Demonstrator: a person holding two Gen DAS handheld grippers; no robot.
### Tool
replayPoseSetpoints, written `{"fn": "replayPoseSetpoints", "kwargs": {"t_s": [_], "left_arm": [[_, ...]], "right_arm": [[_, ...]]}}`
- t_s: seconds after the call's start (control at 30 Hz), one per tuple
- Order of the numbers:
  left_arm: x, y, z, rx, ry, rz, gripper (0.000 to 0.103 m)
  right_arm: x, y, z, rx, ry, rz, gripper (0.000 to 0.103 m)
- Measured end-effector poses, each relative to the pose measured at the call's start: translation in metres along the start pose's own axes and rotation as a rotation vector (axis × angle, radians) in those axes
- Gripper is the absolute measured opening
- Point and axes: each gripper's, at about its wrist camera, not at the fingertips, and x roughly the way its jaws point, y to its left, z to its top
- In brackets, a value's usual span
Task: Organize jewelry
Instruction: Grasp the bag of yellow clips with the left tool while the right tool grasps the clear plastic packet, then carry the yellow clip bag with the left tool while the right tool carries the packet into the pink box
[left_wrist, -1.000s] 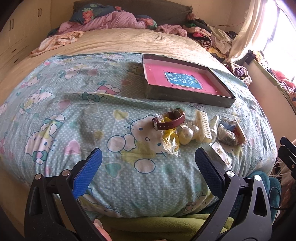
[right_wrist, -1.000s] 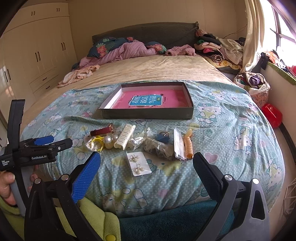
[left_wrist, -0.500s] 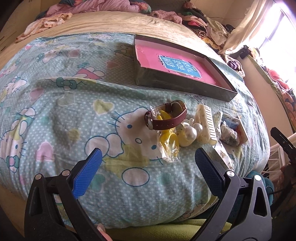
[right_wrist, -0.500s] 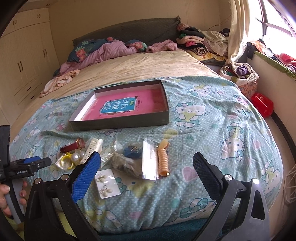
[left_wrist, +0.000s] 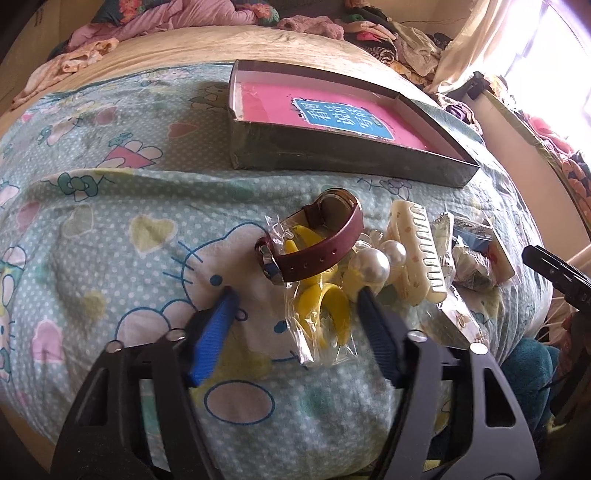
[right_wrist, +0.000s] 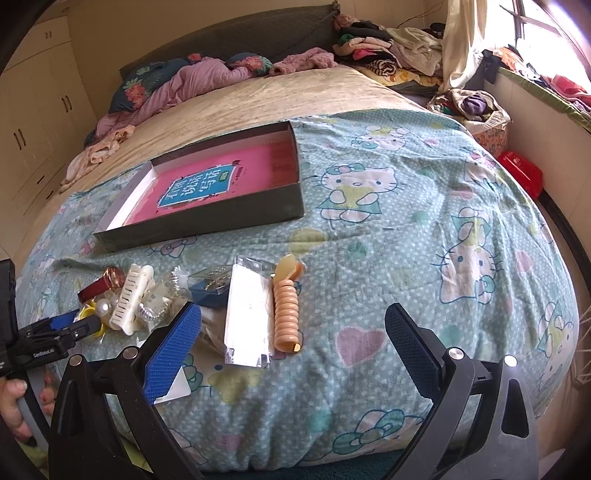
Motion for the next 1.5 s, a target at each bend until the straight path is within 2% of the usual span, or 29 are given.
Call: {"fn": "replayPoseSetpoints", "kwargs": {"t_s": [0.03,0.1,0.13,0.23,0.3,0.37,0.57,0.67,0.77,1.3,1.5], "left_arm": [[0.001,0.0,0.0,0.002,0.001,-0.004,0.042],[0.003,-0.001,0.002,0.006,0.001,-0.017,0.034],[0.004,-0.001,0.003,0.009,-0.001,-0.03,0.027],[0.007,-0.003,0.006,0.006,-0.002,-0.039,0.026],[0.008,-0.004,0.008,0.006,-0.007,-0.049,0.026],[0.009,-0.004,0.01,0.007,-0.012,-0.057,0.025],[0.004,-0.008,0.015,0.012,-0.024,-0.083,0.02],[-0.002,-0.01,0.017,0.018,-0.029,-0.102,0.018],[-0.009,-0.014,0.018,0.03,-0.041,-0.118,0.016],[-0.053,-0.02,0.023,0.038,-0.099,-0.193,0.014],[-0.063,-0.016,0.037,0.037,-0.147,-0.182,0.014]], "right_arm": [[0.004,0.003,-0.001,-0.018,0.009,0.003,0.092],[0.014,0.011,-0.002,-0.052,0.047,0.017,0.069],[0.019,0.014,-0.002,-0.062,0.063,0.03,0.066],[0.029,0.023,-0.003,-0.092,0.088,0.047,0.053],[0.035,0.028,-0.002,-0.116,0.099,0.061,0.039],[0.04,0.03,-0.001,-0.124,0.112,0.075,0.033],[0.055,0.025,0.007,-0.098,0.136,0.083,0.027],[0.055,0.02,0.009,-0.081,0.13,0.11,0.025],[0.048,0.014,0.009,-0.057,0.105,0.139,0.018],[0.004,-0.004,0.023,0.005,-0.04,0.2,0.017],[-0.003,0.0,0.036,-0.001,-0.076,0.212,0.017]]}}
